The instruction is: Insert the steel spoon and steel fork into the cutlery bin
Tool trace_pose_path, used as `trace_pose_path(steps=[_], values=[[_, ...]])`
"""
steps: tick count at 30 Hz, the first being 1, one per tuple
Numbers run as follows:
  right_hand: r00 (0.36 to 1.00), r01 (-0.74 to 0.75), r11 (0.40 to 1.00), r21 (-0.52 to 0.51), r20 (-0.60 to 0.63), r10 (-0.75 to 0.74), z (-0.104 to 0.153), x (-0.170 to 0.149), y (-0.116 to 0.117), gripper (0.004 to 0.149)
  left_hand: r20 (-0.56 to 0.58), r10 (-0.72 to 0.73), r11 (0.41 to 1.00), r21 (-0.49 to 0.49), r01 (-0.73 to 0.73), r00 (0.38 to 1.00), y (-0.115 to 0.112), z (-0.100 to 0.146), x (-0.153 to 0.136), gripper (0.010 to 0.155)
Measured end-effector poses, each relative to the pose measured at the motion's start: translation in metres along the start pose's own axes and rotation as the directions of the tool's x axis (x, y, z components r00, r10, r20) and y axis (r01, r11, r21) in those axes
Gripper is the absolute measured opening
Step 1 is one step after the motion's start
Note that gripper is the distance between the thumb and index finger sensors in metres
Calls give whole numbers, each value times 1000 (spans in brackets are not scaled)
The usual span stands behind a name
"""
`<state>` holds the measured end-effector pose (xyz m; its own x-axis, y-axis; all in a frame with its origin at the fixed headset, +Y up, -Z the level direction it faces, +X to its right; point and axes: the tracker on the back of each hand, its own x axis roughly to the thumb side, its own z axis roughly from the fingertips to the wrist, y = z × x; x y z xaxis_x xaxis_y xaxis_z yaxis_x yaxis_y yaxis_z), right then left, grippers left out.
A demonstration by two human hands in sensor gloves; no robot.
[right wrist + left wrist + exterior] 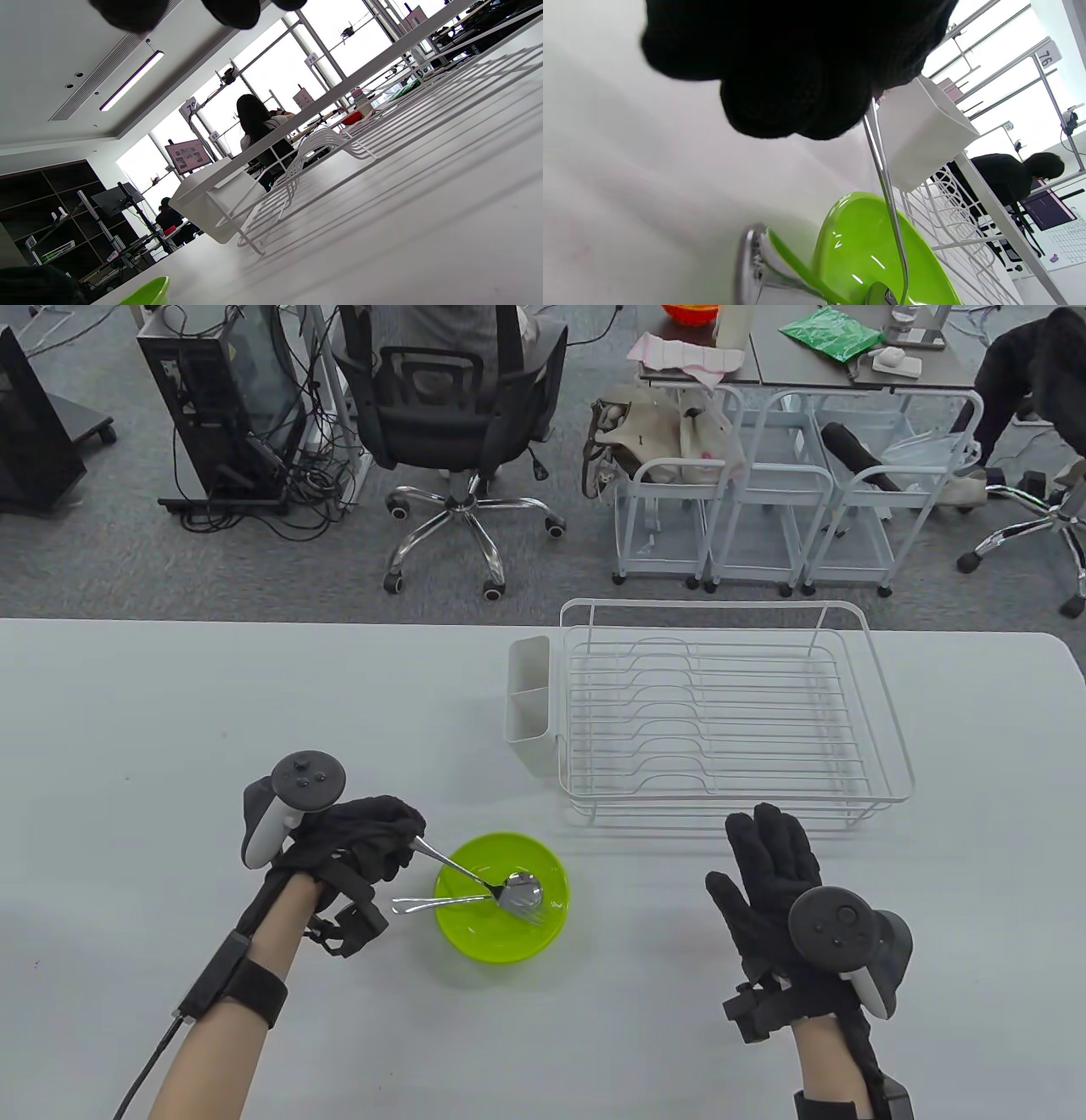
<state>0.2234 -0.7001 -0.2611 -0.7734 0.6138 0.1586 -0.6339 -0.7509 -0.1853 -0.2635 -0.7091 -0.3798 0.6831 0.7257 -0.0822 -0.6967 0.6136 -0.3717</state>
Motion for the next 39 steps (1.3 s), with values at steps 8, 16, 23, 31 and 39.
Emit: trace_pose_path(steps=[8, 16, 23, 31, 39], values=[[1000, 6, 1000, 4, 1, -6, 0, 1, 1, 71, 183, 16, 979, 198, -53, 983, 44, 22, 32, 41], [1000, 27, 1000, -6, 4, -27, 1, 1, -2, 71, 261, -99, 871, 489, -44, 960, 64, 27, 73, 40], [999, 37, 999, -8, 9, -37, 1, 1, -2, 71, 162, -243, 783, 615, 95, 956, 52, 6, 107, 40], [999, 49, 999, 3, -3, -49, 0, -1, -1, 71, 27, -354, 733, 629, 259, 935, 26, -34, 133, 39], [999, 53, 999, -1, 9, -53, 1, 1, -1, 71, -54, -396, 729, 589, 350, 917, 3, -70, 138, 38]])
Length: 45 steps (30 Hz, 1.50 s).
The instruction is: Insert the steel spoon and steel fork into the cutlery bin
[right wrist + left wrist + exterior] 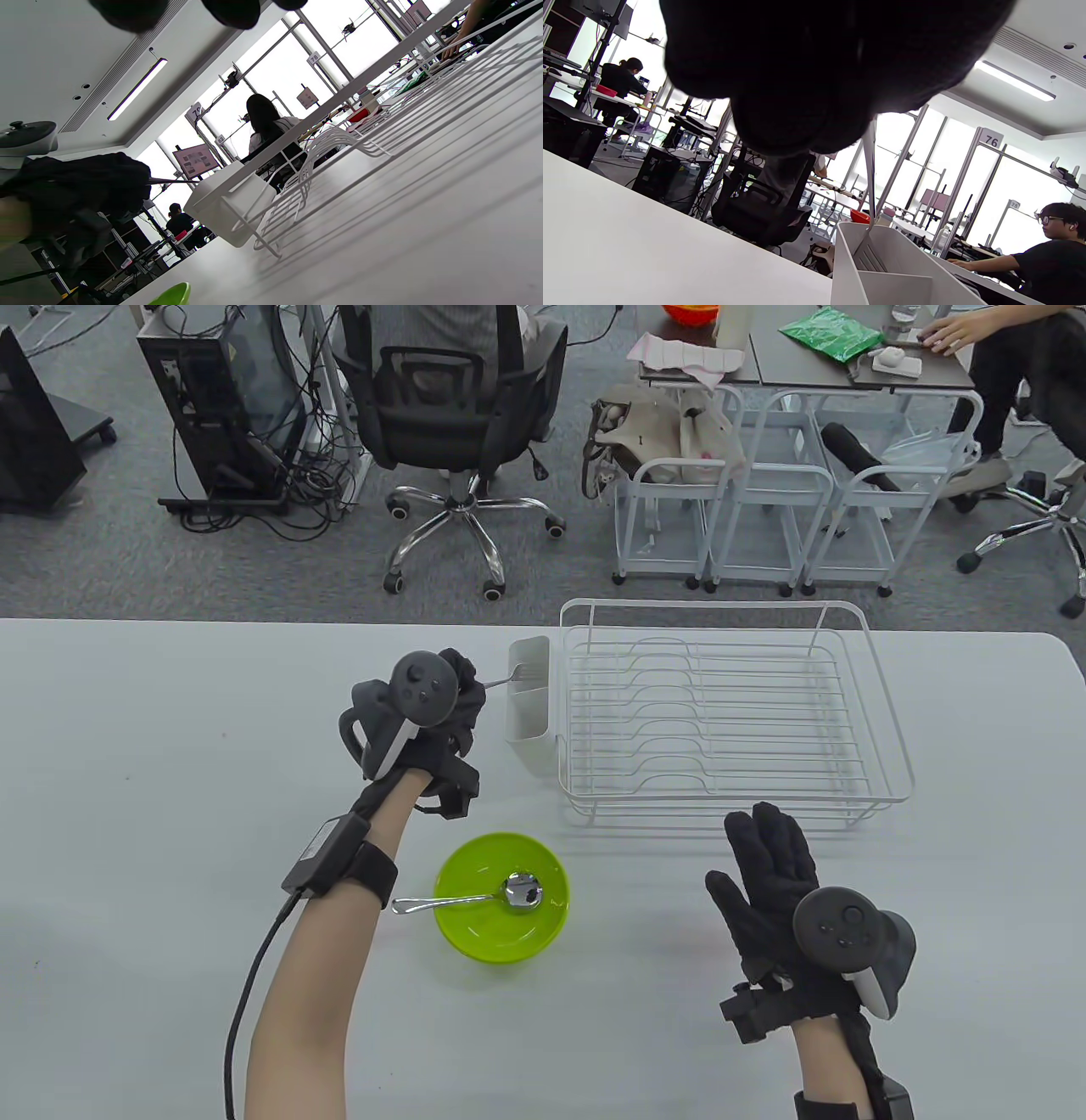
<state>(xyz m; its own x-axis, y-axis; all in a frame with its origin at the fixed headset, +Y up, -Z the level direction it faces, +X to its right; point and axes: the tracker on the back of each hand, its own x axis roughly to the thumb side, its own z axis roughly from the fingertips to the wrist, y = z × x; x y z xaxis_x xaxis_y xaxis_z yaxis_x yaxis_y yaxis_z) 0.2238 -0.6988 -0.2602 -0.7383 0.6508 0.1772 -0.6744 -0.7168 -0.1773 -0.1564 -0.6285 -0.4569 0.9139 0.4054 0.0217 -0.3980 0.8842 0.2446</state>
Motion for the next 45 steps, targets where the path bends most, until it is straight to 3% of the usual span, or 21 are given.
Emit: trace_pose_path(steps=[5, 8, 11, 15, 22, 31, 37, 45], values=[[1000, -4, 1000, 8, 3, 4, 0, 1, 1, 71, -48, -40, 999, -39, 38, 998, -20, -5, 2, 38], [1000, -4, 1000, 11, 1, 4, 0, 1, 1, 71, 30, -190, 982, -5, 191, 981, -26, -1, 7, 41], [1000, -2, 1000, 10, 0, 2, 0, 1, 1, 71, 101, -269, 963, 17, 268, 958, -23, 5, 9, 53], [1000, 3, 1000, 5, 2, -3, 0, 2, 0, 71, 111, -203, 979, 20, 202, 973, -6, 17, 1, 59], [1000, -7, 1000, 9, 8, 7, 1, 3, 1, 71, 158, -114, 993, 14, 113, 981, 27, 60, -31, 58], [1000, 0, 1000, 7, 5, 0, 1, 3, 1, 70, 169, -50, 998, 32, 45, 984, 47, 127, -78, 60], [1000, -7, 1000, 6, 4, 7, 1, 4, 1, 70, 173, -50, 999, 15, 49, 984, 35, 163, -102, 59], [1000, -26, 999, 22, 6, 26, 1, 4, 5, 71, 205, -38, 998, -48, 49, 978, 8, 192, -120, 60]])
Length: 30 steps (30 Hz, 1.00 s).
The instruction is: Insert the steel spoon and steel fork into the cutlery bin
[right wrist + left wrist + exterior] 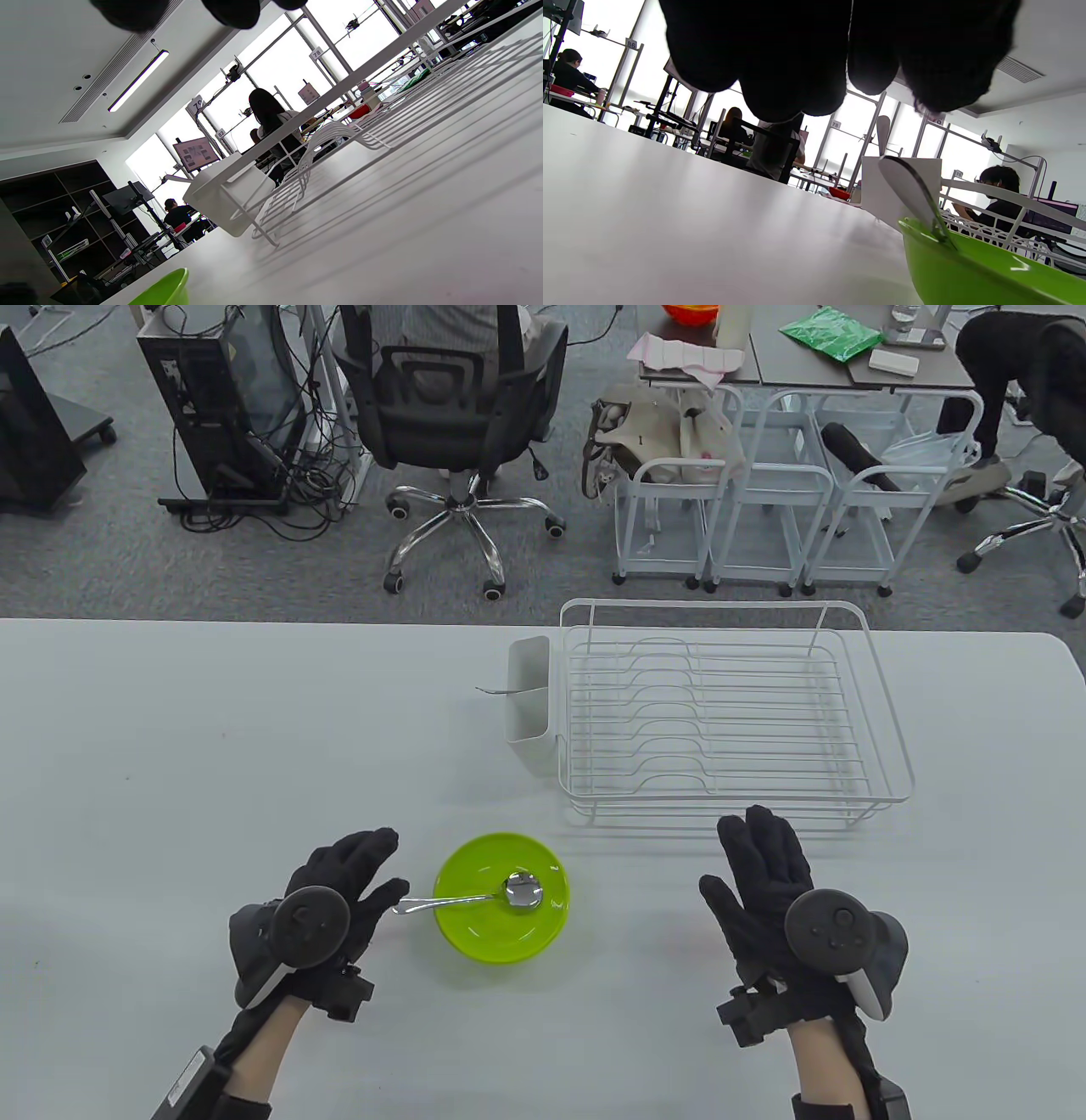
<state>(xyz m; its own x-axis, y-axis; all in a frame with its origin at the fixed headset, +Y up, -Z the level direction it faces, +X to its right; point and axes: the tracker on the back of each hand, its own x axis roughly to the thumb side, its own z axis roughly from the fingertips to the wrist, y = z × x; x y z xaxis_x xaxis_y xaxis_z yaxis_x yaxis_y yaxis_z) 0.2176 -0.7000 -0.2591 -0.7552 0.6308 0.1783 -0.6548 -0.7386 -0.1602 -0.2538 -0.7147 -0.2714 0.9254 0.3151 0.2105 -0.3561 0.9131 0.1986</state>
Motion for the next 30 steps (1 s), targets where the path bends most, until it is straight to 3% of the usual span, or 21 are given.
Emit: trace_pose_path(steps=[7, 13, 20, 30], values=[[1000, -29, 999, 25, 5, 29, 0, 3, 7, 71, 105, -130, 991, -29, 134, 986, -15, 7, 12, 63], [998, -58, 998, 34, 28, 57, 1, 9, 10, 71, 178, -317, 946, -12, 324, 931, -27, 8, 23, 62], [999, -51, 998, 30, 20, 50, 0, 7, 8, 71, 187, -309, 948, -16, 318, 933, -26, 9, 24, 51], [999, -49, 998, 35, 21, 49, 1, 7, 9, 71, 160, -237, 971, 79, 227, 958, -16, 11, 24, 43]])
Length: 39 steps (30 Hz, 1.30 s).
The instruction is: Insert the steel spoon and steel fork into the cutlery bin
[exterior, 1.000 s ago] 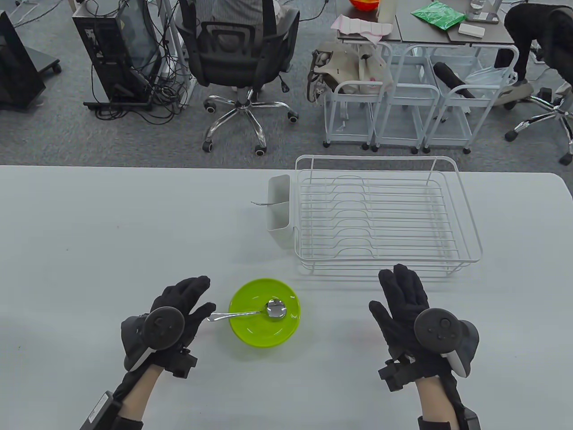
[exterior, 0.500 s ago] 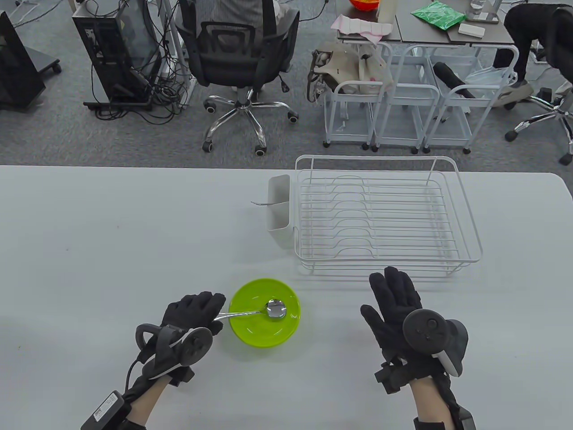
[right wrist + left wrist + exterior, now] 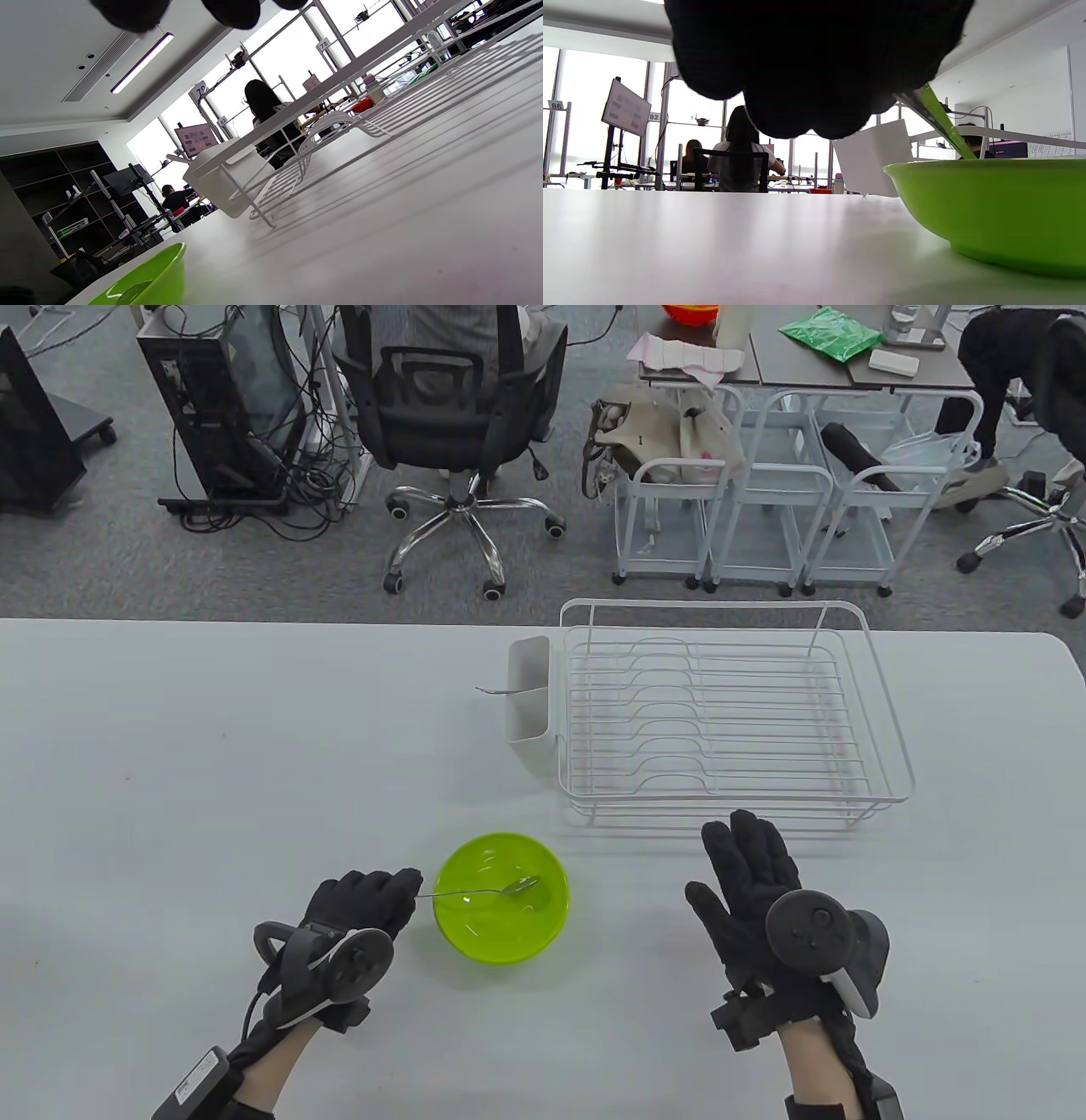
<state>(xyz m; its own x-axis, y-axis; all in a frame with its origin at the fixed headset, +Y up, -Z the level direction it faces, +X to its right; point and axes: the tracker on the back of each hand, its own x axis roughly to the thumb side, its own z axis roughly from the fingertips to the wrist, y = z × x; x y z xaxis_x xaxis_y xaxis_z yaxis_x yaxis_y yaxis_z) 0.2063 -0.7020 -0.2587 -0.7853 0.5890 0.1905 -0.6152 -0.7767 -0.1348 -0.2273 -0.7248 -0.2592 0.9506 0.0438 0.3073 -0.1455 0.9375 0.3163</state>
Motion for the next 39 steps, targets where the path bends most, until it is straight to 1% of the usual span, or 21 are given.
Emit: trace_pose_path(steps=[4, 8, 10, 14, 17, 22, 26, 29, 32, 34, 36, 39], values=[[1000, 4, 1000, -3, -4, -4, 0, 0, -1, 70, -29, 81, 995, 64, -79, 996, 8, 2, -4, 43], [1000, 7, 1000, -8, -3, -7, 0, 0, -2, 71, -83, 203, 975, 109, -194, 976, 19, 3, -13, 43], [1000, 9, 1000, -10, -3, -9, 0, -1, -2, 71, -91, 240, 964, 135, -227, 966, 25, 4, -16, 42], [1000, 16, 1000, -16, -6, -16, 0, -1, -4, 70, -89, 331, 928, 212, -307, 939, 43, 7, -19, 43], [1000, 20, 1000, -19, -6, -20, 0, -2, -5, 70, -85, 384, 903, 242, -355, 919, 54, 8, -19, 43], [999, 30, 999, -28, -15, -31, 1, -4, -6, 71, -50, 405, 879, 298, -373, 913, 72, 4, -17, 43], [998, 46, 999, -29, -35, -47, 0, -9, -7, 70, -47, 414, 866, 327, -378, 909, 87, -15, -18, 42], [997, 56, 998, -29, -51, -57, 0, -13, -7, 70, -34, 438, 848, 348, -400, 899, 104, -37, -17, 42], [996, 69, 997, -37, -59, -71, 0, -16, -9, 70, -35, 464, 834, 355, -423, 885, 120, -66, -15, 42], [995, 81, 996, -45, -51, -83, 0, -15, -10, 70, -43, 462, 839, 344, -421, 886, 127, -84, -13, 42], [995, 87, 995, -47, -36, -89, 0, -12, -10, 70, -61, 452, 857, 305, -414, 890, 131, -111, -11, 42], [997, 75, 995, -64, -15, -76, 1, -8, -12, 70, -92, 455, 871, 255, -420, 886, 129, -143, -6, 42]])
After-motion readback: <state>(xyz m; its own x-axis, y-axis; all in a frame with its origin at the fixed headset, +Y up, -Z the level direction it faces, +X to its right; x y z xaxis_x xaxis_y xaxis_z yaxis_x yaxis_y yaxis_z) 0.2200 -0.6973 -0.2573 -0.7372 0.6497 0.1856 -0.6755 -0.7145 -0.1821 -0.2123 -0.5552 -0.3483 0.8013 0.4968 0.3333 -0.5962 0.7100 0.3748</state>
